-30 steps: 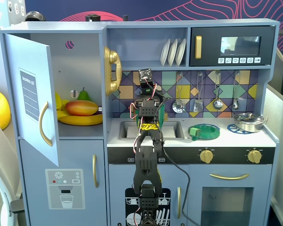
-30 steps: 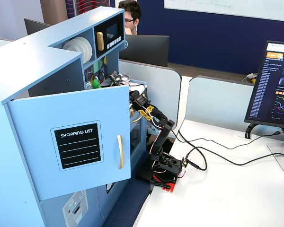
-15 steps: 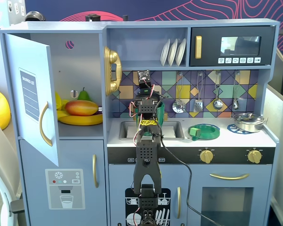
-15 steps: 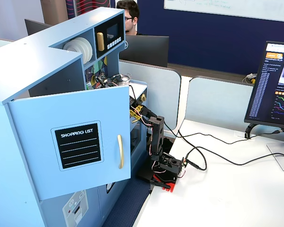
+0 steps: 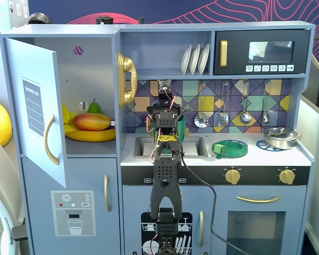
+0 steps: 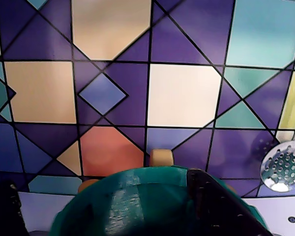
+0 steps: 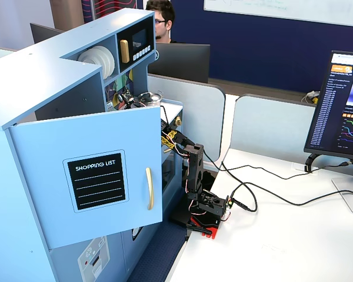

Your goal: Pick up the green pineapple from the left cabinet and place it in the green recipient

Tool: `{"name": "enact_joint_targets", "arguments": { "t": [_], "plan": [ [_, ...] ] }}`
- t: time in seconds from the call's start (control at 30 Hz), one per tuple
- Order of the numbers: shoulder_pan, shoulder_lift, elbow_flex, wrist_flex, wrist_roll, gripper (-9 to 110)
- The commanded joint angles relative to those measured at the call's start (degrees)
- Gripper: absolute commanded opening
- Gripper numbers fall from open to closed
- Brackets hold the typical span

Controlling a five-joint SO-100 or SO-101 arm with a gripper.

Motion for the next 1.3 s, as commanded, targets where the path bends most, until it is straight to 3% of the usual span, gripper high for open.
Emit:
{"name": "enact_joint_targets", "arguments": {
  "t": [0.0, 0.3, 0.73, 1.07, 1.27],
  "plan": [
    [0.3, 1.9, -2.5, 0.5, 0.4, 40],
    [-0.3, 22.9, 17.8, -5.3, -0.6, 51],
    [3.0, 68.8, 62.7, 7.2, -1.0, 43],
    [4.4, 90.9, 87.0, 19.0, 0.9, 3],
    [2.5, 91.8, 92.3, 31.3, 8.6, 0]
  ]
}}
